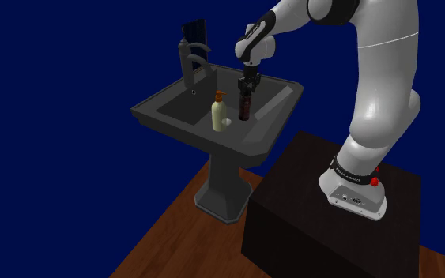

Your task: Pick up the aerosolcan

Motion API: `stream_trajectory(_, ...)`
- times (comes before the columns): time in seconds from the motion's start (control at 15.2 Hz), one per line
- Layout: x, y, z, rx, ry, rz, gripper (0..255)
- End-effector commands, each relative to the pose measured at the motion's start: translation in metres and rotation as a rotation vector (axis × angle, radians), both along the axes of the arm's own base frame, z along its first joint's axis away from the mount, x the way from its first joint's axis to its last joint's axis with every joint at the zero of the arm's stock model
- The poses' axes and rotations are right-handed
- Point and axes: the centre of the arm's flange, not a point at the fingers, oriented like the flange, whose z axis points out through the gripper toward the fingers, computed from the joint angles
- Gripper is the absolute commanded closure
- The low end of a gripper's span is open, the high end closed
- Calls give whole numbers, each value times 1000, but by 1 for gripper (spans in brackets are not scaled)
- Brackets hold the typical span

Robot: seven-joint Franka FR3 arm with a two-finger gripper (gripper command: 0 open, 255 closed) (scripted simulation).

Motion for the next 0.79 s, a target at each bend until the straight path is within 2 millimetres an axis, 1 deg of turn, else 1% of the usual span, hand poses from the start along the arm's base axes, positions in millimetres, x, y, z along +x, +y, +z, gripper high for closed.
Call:
stream_trajectory(0.0,-1,0,4,1,2,0,255)
stream_trajectory(0.73,0,0,62,1,2,0,255)
